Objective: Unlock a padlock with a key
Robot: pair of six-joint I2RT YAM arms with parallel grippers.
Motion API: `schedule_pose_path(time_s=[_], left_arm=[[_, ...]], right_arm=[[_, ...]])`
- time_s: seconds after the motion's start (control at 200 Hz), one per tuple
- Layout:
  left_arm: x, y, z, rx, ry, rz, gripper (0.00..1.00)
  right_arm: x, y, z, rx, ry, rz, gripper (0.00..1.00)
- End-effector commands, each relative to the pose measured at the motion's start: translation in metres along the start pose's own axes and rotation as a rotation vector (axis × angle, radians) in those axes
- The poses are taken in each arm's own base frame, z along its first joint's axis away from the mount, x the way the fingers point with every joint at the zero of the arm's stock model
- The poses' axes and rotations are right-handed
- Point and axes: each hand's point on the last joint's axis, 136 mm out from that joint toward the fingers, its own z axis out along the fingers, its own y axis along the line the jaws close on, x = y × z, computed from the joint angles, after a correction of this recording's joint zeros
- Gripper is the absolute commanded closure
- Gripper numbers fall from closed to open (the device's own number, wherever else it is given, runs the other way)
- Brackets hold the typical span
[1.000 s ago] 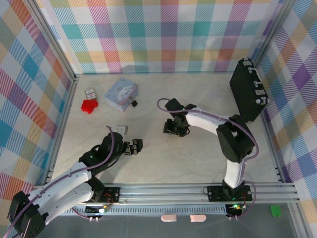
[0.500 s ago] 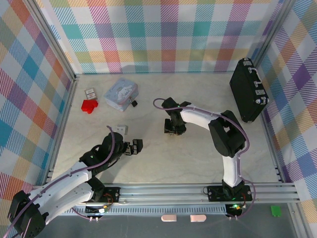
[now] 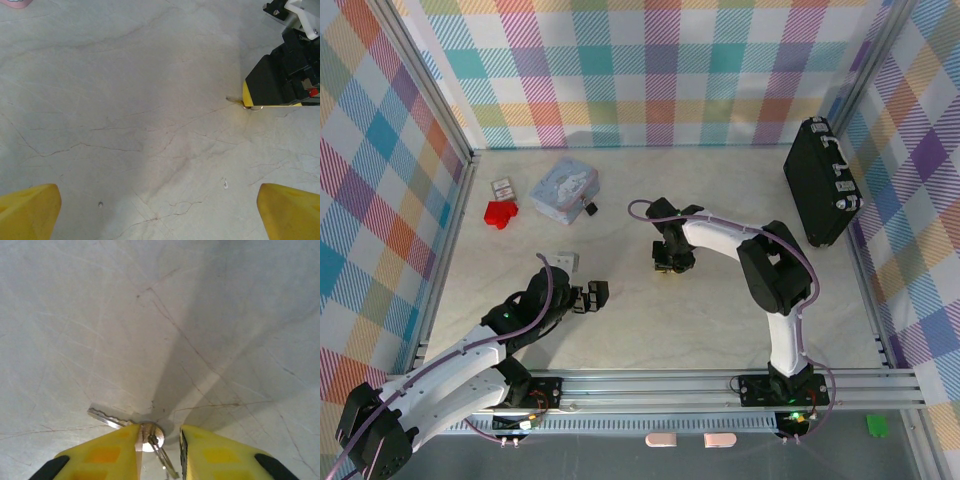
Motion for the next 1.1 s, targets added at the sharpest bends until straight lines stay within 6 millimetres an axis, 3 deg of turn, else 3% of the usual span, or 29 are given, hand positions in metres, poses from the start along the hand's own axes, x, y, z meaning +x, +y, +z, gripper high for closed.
schedule_pose_path(time_s=[0.0, 0.22, 0.45, 0.72, 0.935, 1.095], left_arm=[[-0.003, -0.007, 0.000, 0.028, -0.018, 0.020, 0.00], [-0.004, -0.006, 0.000, 0.023, -0.021, 0.020, 0.00], [-0.005, -0.005, -0.001, 0.022, -0.026, 0.019, 0.00], [-0.013, -0.006, -0.007, 0.030, -0.063, -0.060, 0.00], [-0.019, -0.039, -0.010, 0.210, -0.052, -0.224, 0.00], [-0.028, -0.043, -0.017, 0.243, -0.094, -0.211, 0.00]], right_arm=[[0.008, 0.000, 0.007, -0.006, 0.026, 0.004, 0.78], [0.009, -0.003, -0.001, -0.020, 0.003, 0.008, 0.91], [0.007, 0.007, -0.030, -0.124, -0.090, 0.015, 1.00], [0.011, 0.020, -0.073, -0.255, -0.187, 0.041, 1.00], [0.015, 0.037, -0.111, -0.409, -0.254, 0.065, 1.00], [0.014, 0.046, -0.143, -0.482, -0.308, 0.051, 1.00]])
